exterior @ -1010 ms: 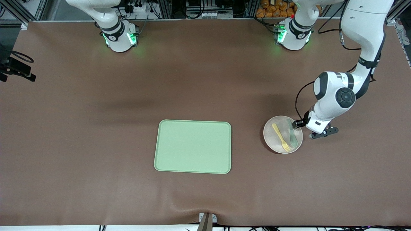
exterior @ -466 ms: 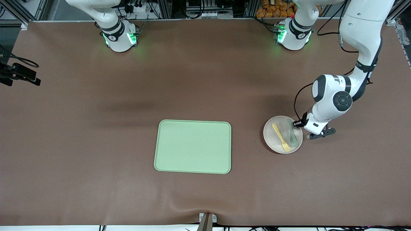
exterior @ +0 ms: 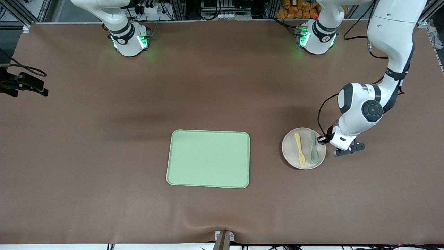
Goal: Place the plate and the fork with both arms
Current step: 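Carry the plate with the left gripper onto the green tray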
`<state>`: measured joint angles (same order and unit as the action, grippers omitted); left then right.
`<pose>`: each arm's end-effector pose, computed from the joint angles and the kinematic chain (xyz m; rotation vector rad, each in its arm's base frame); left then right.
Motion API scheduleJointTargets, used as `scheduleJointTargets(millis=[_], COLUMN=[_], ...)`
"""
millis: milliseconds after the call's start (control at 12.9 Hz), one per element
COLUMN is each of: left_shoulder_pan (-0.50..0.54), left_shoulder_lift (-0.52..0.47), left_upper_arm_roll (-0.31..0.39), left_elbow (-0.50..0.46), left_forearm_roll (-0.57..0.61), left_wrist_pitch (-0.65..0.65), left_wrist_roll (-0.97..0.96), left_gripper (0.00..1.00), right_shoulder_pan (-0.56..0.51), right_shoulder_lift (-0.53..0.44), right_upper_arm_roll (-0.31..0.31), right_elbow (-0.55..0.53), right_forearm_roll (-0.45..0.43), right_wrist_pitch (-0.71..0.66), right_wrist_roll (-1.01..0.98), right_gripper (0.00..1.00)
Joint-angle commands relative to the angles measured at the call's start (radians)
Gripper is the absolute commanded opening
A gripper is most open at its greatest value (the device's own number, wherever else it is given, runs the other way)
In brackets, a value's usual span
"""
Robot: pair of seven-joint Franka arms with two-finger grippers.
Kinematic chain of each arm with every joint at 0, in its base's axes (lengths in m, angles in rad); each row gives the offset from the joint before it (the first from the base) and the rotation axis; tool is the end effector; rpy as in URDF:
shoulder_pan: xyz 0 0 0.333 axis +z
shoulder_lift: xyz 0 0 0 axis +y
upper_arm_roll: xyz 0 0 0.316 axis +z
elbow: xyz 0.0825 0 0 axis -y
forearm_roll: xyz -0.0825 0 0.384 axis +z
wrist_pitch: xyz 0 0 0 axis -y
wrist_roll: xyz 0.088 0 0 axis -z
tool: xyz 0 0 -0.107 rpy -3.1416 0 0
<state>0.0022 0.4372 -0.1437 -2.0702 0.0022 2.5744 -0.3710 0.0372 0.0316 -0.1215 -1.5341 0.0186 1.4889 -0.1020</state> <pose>0.5922 -0.0829 0.2256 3.0427 0.3718 0.0830 0.5538 -0.0435 0.6174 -3.1175 -0.0287 0.1168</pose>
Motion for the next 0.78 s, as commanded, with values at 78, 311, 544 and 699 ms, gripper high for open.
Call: scheduleJointTargets(millis=[78,311,544,699], left_shoulder_pan=[-0.005,-0.019,-0.114,-0.195], left_shoulder_lift=[-0.006,0.032,0.148,0.224], left_upper_arm_roll=[-0.089,-0.157,-0.188,-0.180], left_elbow=[0.114,0.226,0.373,0.456], left_forearm_roll=[-0.079,-0.119,-0.131,-0.120], left_wrist_pitch=[0.001,-0.005,-0.010,-0.020], left_wrist_roll=[-0.029,-0.051,-0.106,-0.211], left_gripper=[0.00,0.00,0.00,0.00], right_shoulder_pan=[0.019,0.044,0.065,0.075], right_shoulder_lift=[0.013,0.042,0.085,0.109], right_upper_arm_roll=[0.000,-0.001,0.000,0.000], right_elbow=[0.008,0.008,0.008,0.008], right_forearm_roll=[0.009,0.009,0.009,0.011], right_wrist_pitch=[-0.004,0.001,0.010,0.017], right_wrist_roll=[0.008,0.010,0.011,0.005], right_gripper=[1.00,1.00,1.00,1.00])
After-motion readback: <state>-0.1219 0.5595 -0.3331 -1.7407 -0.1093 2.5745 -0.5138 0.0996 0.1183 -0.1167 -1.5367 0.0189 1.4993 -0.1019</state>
